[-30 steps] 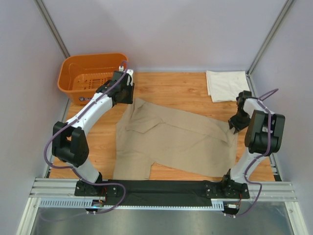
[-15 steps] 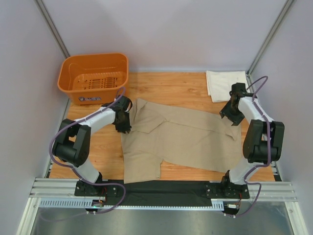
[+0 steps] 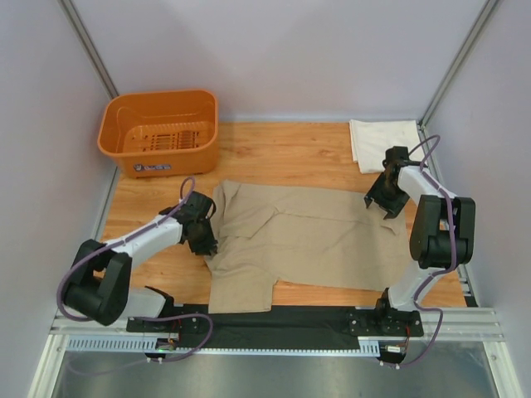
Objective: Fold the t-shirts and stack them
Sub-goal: Fold the tshirt
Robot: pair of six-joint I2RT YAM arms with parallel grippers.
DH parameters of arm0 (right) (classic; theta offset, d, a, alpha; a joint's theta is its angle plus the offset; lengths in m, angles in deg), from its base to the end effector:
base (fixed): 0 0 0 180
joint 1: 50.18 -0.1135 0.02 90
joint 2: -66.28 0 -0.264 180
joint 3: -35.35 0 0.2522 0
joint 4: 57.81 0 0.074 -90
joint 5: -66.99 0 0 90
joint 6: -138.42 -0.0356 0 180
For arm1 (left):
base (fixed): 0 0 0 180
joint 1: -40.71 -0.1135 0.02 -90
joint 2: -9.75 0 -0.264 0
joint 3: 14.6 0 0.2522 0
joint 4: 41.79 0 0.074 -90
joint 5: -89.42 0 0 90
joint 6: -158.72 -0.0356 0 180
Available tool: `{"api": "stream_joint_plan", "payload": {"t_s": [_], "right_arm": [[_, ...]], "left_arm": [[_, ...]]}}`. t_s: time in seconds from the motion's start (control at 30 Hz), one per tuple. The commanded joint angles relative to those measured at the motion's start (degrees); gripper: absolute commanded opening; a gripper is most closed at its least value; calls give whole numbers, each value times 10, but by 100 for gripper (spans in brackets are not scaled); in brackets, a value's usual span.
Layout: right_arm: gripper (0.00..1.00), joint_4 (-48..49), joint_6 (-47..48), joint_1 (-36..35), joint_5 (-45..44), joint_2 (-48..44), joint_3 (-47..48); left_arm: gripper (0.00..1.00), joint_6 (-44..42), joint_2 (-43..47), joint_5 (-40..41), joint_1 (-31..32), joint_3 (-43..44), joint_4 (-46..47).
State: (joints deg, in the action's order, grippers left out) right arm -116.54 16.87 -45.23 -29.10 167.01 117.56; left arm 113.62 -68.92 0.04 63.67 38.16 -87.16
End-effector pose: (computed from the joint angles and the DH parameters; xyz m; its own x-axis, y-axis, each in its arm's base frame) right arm 0.3309 -0.0324 0.1861 -0.7710 0.5890 -0.2422 0.6014 0.7985 0.0273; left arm 0.2121 -0.0894 0.1584 -0.8908 -0.3892 -0.2346 -0.3415 0.9139 -0.2193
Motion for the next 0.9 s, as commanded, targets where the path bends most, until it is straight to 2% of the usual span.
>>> {"api": "stream_joint_plan", "payload": {"t_s": [0.0,0.03,0.1,0.17,0.2,0.27,0.37,0.4,0.5,0.57,0.7,0.87], "right_arm": [[64,10,20,1,-2,-22,-21],[64,11,22,1,-3,-26,-24],[65,11,26,1,-3,-28,-24],[65,8,31,1,-9,-24,-17],[65,3,37,1,-11,-21,-5],[65,-1,40,2,-18,-13,5],[66,-4,37,6,-18,-4,21],[65,-3,36,7,-16,0,24],[66,1,31,7,-7,12,34],[66,0,28,7,-2,19,43],[66,0,32,9,-8,31,53],[66,4,41,31,-13,42,57]], "left_arm": [[33,10,77,-12,23,-25,-71],[34,8,97,-18,24,-24,-78],[44,-16,140,-12,24,-19,-91],[51,-39,191,30,23,10,-94],[57,-73,200,45,22,23,-81],[61,-99,191,70,-5,65,-59],[61,-121,108,32,-61,129,0],[59,-133,46,25,-64,153,17],[52,-167,-64,24,-64,277,37],[47,-192,-106,32,-60,311,54],[47,-213,-197,66,-44,395,47],[47,-191,-251,154,-20,442,24]]}}
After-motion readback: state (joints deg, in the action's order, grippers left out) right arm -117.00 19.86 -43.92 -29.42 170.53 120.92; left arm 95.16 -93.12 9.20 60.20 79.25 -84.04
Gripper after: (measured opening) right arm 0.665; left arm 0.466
